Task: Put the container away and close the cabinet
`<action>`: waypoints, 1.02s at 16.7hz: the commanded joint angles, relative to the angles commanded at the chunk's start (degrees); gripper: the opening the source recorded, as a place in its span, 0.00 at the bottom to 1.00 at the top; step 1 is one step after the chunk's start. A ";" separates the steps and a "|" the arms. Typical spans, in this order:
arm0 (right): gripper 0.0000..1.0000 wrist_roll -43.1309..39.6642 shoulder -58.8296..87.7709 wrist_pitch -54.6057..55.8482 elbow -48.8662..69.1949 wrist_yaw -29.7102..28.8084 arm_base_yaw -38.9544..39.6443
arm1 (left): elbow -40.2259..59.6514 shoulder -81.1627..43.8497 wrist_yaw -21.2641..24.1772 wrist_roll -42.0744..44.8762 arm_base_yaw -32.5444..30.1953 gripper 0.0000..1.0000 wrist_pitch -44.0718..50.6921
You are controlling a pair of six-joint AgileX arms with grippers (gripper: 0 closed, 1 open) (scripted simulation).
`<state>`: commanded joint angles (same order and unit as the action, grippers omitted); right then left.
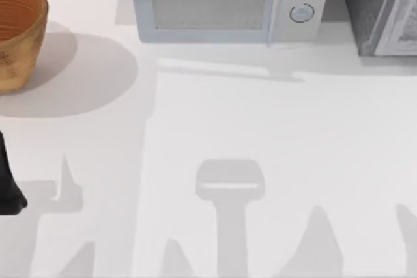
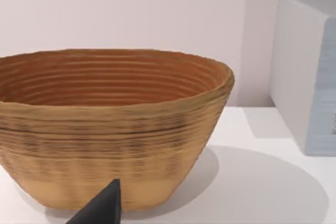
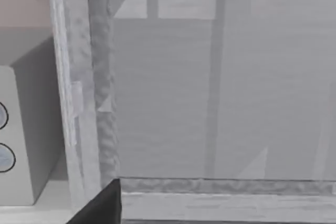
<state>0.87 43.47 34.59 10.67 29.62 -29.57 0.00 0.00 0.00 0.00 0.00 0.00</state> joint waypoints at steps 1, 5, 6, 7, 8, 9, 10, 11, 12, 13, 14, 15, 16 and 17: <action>1.00 0.09 5.50 4.02 1.18 3.45 -3.44 | 0.00 0.00 0.00 0.00 0.00 1.00 0.00; 1.00 0.33 26.14 19.13 5.63 16.10 -16.23 | 0.00 0.00 0.00 0.00 0.00 1.00 0.00; 1.00 0.36 30.46 22.41 6.61 18.76 -18.98 | 0.00 0.00 0.00 0.00 0.00 1.00 0.00; 1.00 0.38 34.30 25.38 7.51 21.15 -21.47 | 0.00 0.00 0.00 0.00 0.00 1.00 0.00; 1.00 0.39 37.63 27.99 8.32 23.25 -23.68 | 0.00 0.00 0.00 0.00 0.00 1.00 0.00; 1.00 0.40 40.40 30.19 9.02 25.03 -25.56 | 0.00 0.00 0.00 0.00 0.00 1.00 0.00; 1.00 0.39 42.60 31.94 9.60 26.47 -27.09 | 0.00 0.00 0.00 0.00 0.00 1.00 0.00; 1.00 0.39 44.15 33.20 10.03 27.53 -28.21 | 0.00 0.00 0.00 0.00 0.00 1.00 0.00; 1.00 0.39 45.08 33.94 10.29 28.17 -28.89 | 0.00 0.00 0.00 0.00 0.00 1.00 0.00; 1.00 0.38 45.43 34.21 10.39 28.41 -29.15 | 0.00 0.00 0.00 0.00 0.00 1.00 0.00; 1.00 0.38 45.43 34.21 10.39 28.41 -29.15 | 0.00 0.00 0.00 0.00 0.00 1.00 0.00; 1.00 0.38 45.43 34.21 10.39 28.41 -29.15 | 0.00 0.00 0.00 0.00 0.00 1.00 0.00; 1.00 0.38 45.43 34.21 10.39 28.41 -29.15 | 0.00 0.00 0.00 0.00 0.00 1.00 0.00; 1.00 0.37 45.28 34.04 10.16 28.28 -28.91 | 0.00 0.00 0.00 0.00 0.00 1.00 0.00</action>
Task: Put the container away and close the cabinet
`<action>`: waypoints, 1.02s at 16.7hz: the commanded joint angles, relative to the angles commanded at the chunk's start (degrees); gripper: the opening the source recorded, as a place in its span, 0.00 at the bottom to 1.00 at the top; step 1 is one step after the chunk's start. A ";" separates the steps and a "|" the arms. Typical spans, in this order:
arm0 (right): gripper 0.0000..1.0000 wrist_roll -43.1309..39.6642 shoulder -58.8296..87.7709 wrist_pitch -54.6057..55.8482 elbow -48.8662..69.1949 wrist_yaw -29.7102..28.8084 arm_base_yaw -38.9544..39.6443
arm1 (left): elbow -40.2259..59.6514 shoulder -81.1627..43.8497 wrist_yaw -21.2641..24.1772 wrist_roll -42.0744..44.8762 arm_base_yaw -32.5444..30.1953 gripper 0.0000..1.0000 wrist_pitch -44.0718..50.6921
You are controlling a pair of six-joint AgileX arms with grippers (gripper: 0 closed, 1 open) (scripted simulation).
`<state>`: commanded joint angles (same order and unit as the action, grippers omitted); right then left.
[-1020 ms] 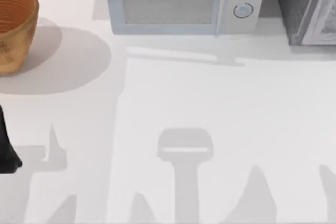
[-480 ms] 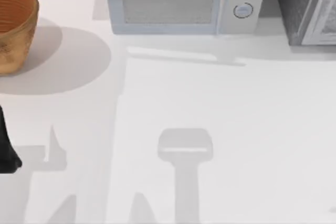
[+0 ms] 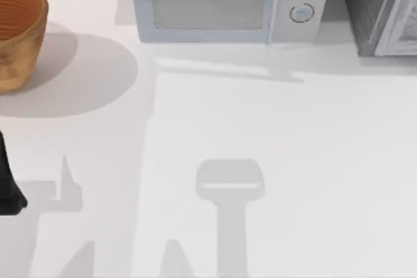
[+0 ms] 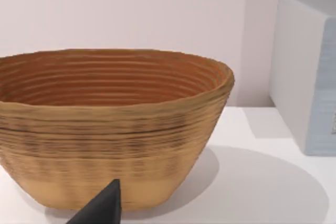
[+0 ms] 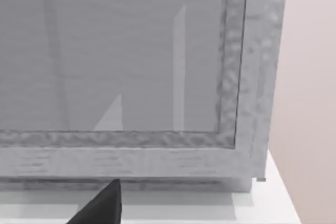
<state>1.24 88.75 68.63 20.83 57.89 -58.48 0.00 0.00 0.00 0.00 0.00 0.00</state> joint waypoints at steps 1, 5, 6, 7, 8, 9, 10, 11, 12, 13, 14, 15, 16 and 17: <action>1.00 0.00 -0.01 -0.05 0.06 0.00 -0.01 | 0.00 0.00 0.00 0.00 0.00 1.00 0.00; 1.00 0.07 -0.30 -6.05 6.15 0.50 -0.60 | 0.00 0.00 0.00 0.00 0.00 1.00 0.00; 1.00 0.11 -0.39 -9.03 9.04 0.79 -0.85 | 0.00 0.00 0.00 0.00 0.00 1.00 0.00; 1.00 0.16 -0.51 -12.58 12.34 1.11 -1.09 | 0.00 0.00 0.00 0.00 0.00 1.00 0.00; 1.00 0.21 -0.70 -16.68 16.02 1.44 -1.31 | 0.00 0.00 0.00 0.00 0.00 1.00 0.00; 1.00 0.25 -0.98 -21.32 20.02 1.74 -1.50 | 0.00 0.00 0.00 0.00 0.00 1.00 0.00; 1.00 0.29 -1.37 -26.39 24.28 2.01 -1.63 | 0.00 0.00 0.00 0.00 0.00 1.00 0.00; 1.00 0.33 -1.86 -31.83 28.75 2.22 -1.72 | 0.00 0.00 0.00 0.00 0.00 1.00 0.00; 1.00 0.35 -2.43 -37.53 33.38 2.39 -1.79 | 0.00 0.00 0.00 0.00 0.00 1.00 0.00; 1.00 0.36 -3.08 -43.36 38.09 2.51 -1.85 | 0.00 0.00 0.00 0.00 0.00 1.00 0.00; 1.00 0.36 -3.77 -49.23 42.80 2.60 -1.91 | 0.00 0.00 0.00 0.00 0.00 1.00 0.00; 1.00 0.35 -4.50 -55.06 47.48 2.65 -1.95 | 0.00 0.00 0.00 0.00 0.00 1.00 0.00; 1.00 0.33 -5.29 -60.72 52.07 2.64 -1.98 | 0.00 0.00 0.00 0.00 0.00 1.00 0.00; 1.00 0.30 -6.13 -66.10 56.49 2.58 -1.97 | 0.00 0.00 0.00 0.00 0.00 1.00 0.00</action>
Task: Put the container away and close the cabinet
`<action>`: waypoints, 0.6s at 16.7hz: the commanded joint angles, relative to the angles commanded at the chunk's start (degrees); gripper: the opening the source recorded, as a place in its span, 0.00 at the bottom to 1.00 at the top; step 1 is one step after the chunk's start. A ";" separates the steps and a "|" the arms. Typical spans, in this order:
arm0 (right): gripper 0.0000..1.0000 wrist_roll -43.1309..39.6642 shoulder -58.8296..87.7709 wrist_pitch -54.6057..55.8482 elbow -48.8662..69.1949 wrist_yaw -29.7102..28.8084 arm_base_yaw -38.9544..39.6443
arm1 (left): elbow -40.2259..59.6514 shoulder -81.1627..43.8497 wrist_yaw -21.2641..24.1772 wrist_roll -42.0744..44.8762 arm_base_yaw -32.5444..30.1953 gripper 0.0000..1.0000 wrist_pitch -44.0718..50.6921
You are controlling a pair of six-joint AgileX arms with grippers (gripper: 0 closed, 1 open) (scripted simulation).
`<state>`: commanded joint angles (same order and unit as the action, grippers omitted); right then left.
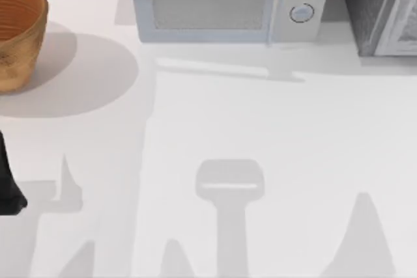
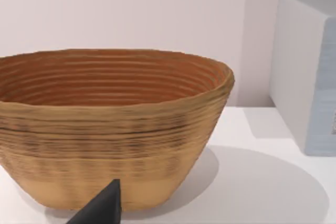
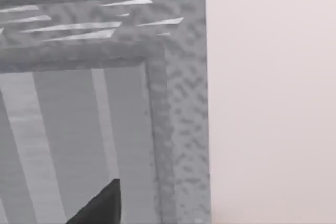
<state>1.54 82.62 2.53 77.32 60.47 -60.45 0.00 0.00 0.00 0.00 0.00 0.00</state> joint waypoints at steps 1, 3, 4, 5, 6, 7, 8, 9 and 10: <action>1.00 -0.04 -0.89 -4.99 4.18 -0.12 0.06 | 0.00 0.00 0.00 0.00 0.00 1.00 0.00; 1.00 -0.13 -2.73 -13.52 11.62 -0.48 0.31 | 0.00 0.00 0.00 0.00 0.00 1.00 0.00; 1.00 -0.17 -3.61 -16.95 14.78 -0.69 0.46 | 0.00 0.00 0.00 0.00 0.00 1.00 0.00; 1.00 -0.22 -4.39 -19.78 17.47 -0.88 0.60 | 0.00 0.00 0.00 0.00 0.00 1.00 0.00; 1.00 -0.26 -5.04 -22.01 19.64 -1.05 0.71 | 0.00 0.00 0.00 0.00 0.00 1.00 0.00; 1.00 -0.29 -5.52 -23.59 21.20 -1.16 0.78 | 0.00 0.00 0.00 0.00 0.00 1.00 0.00; 1.00 -0.31 -5.79 -24.53 22.13 -1.22 0.81 | 0.00 0.00 0.00 0.00 0.00 1.00 0.00; 1.00 -0.31 -5.89 -24.89 22.48 -1.24 0.82 | 0.00 0.00 0.00 0.00 0.00 1.00 0.00; 1.00 -0.31 -5.89 -24.89 22.48 -1.24 0.82 | 0.00 0.00 0.00 0.00 0.00 1.00 0.00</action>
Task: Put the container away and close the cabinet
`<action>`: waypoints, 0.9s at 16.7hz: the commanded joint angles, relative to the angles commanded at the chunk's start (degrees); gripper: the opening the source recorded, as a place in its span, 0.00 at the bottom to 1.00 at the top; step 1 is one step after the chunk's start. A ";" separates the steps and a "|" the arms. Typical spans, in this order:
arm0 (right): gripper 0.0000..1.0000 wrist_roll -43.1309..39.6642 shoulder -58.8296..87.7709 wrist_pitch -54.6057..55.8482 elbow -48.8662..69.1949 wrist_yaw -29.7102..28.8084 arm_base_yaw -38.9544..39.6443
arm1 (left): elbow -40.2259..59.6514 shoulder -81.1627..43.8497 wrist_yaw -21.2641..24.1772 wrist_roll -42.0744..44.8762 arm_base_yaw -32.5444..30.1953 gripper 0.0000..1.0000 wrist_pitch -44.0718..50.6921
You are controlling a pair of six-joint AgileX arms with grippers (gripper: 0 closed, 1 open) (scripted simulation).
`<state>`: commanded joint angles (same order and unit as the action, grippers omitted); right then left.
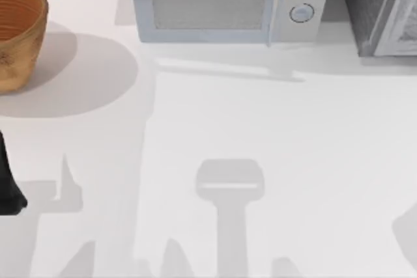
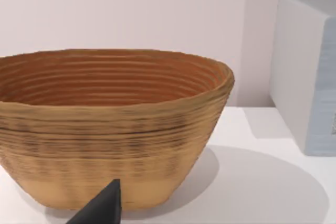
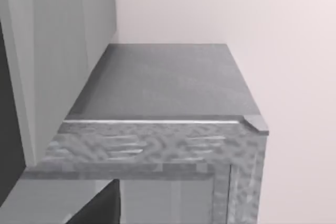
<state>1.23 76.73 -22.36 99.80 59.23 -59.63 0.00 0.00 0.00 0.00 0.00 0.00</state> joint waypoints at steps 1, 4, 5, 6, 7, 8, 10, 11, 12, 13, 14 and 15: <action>1.00 0.00 0.00 0.00 0.00 0.00 0.00 | 0.00 0.00 0.00 0.00 0.00 1.00 0.00; 1.00 0.01 0.09 0.17 0.09 0.02 -0.14 | 0.00 0.00 0.00 0.00 0.00 1.00 0.00; 1.00 0.02 0.10 0.16 0.18 -0.59 0.42 | 0.00 0.00 0.00 0.00 0.00 1.00 0.00; 1.00 0.03 0.13 0.11 0.33 -1.76 1.55 | 0.00 0.00 0.00 0.00 0.00 1.00 0.00; 1.00 0.05 0.18 0.02 0.51 -3.47 3.27 | 0.00 0.00 0.00 0.00 0.00 1.00 0.00; 1.00 0.09 0.26 -0.10 0.72 -5.72 5.55 | 0.00 0.00 0.00 0.00 0.00 1.00 0.00; 1.00 0.17 0.47 -0.47 1.14 -11.72 11.70 | 0.00 0.00 0.00 0.00 0.00 1.00 0.00; 1.00 0.22 0.58 -0.70 1.34 -15.41 15.48 | 0.00 0.00 0.00 0.00 0.00 1.00 0.00; 1.00 0.26 0.68 -0.94 1.51 -19.53 19.70 | 0.00 0.00 0.00 0.00 0.00 1.00 0.00; 1.00 0.30 0.74 -1.19 1.62 -24.04 24.29 | 0.00 0.00 0.00 0.00 0.00 1.00 0.00; 1.00 0.32 0.75 -1.44 1.67 -28.85 29.16 | 0.00 0.00 0.00 0.00 0.00 1.00 0.00; 1.00 0.34 0.69 -1.67 1.64 -33.92 34.25 | 0.00 0.00 0.00 0.00 0.00 1.00 0.00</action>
<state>1.56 77.43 -24.03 101.44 25.31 -25.38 0.00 0.00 0.00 0.00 0.00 0.00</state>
